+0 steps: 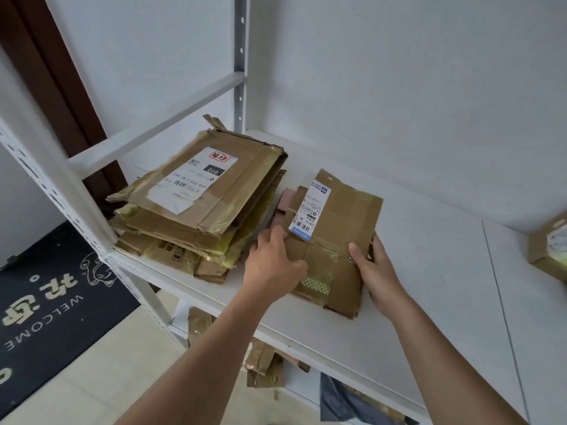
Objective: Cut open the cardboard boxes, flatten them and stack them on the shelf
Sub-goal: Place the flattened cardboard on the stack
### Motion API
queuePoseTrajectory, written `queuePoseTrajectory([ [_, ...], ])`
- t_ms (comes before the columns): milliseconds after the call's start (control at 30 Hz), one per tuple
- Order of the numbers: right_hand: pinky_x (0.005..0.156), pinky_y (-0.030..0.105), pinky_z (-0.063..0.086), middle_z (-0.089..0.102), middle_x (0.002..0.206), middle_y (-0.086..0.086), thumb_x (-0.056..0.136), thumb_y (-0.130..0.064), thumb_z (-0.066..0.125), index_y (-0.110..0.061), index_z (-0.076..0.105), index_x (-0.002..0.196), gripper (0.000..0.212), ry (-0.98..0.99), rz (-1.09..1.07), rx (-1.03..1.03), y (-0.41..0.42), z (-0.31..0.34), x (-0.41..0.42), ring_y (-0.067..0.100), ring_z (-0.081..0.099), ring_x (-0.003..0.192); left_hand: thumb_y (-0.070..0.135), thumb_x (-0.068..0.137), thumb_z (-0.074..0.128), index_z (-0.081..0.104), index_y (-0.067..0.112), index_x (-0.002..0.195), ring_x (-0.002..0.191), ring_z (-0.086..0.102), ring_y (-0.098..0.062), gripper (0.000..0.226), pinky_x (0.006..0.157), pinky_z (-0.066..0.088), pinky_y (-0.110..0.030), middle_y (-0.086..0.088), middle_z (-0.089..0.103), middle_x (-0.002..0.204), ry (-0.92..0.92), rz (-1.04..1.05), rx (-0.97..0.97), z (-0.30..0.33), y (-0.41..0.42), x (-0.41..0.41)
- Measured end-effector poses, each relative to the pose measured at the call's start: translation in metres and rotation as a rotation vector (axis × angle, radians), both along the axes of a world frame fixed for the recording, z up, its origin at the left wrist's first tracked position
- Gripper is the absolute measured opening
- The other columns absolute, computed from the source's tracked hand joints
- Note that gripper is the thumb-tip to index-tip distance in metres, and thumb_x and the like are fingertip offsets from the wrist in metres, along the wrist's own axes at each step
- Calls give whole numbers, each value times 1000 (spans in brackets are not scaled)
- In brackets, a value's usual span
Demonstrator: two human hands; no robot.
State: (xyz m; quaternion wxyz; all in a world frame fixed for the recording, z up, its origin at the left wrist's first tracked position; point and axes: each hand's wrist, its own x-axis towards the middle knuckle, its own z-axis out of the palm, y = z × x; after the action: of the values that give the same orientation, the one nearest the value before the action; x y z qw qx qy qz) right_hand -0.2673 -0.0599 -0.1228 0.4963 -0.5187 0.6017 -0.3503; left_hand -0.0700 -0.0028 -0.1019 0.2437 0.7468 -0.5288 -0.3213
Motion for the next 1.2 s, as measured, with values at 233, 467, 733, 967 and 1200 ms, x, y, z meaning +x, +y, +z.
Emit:
queuePoseTrajectory([
  [233, 112, 38, 37, 41, 153, 2, 103, -39, 44, -20, 20, 157, 62, 311, -18, -41, -5, 8, 19, 23, 44, 135, 45, 98, 46, 26, 19, 128, 122, 43, -35, 45, 102, 36, -47, -9, 31, 134, -204, 45, -77, -13, 6, -19],
  [467, 99, 35, 42, 56, 135, 11, 104, -30, 44, -8, 32, 148, 51, 377, -123, -42, 6, 7, 31, 30, 52, 124, 29, 99, 48, -14, 43, 149, 137, 24, -40, 82, 112, 25, -55, -13, 14, 149, -197, -97, 59, -4, -8, -12],
  [733, 107, 47, 27, 23, 158, 13, 103, -30, 46, -9, 10, 155, 67, 742, -120, -53, 3, 7, 46, 36, 25, 140, 6, 90, 48, -1, 24, 158, 146, -29, -29, 86, 118, -12, -52, -7, -27, 161, -489, -264, 32, 8, -19, -16],
  [967, 122, 47, -5, -9, 165, -3, 106, -40, 20, -15, 1, 158, 61, 896, 240, -301, -7, -5, 41, 15, -16, 151, 28, 95, 35, -6, 15, 157, 147, -26, -14, 75, 112, -21, -27, -4, -20, 163, -330, -332, -97, -18, -13, -4],
  [1200, 123, 45, 1, -1, 165, -9, 102, -51, 22, -22, 11, 158, 63, 872, 250, -296, -18, -12, 33, 9, -7, 151, 62, 96, 12, -2, 8, 156, 150, -15, -15, 82, 113, -20, -26, -9, -8, 165, -465, -299, -268, -35, -6, -7],
])
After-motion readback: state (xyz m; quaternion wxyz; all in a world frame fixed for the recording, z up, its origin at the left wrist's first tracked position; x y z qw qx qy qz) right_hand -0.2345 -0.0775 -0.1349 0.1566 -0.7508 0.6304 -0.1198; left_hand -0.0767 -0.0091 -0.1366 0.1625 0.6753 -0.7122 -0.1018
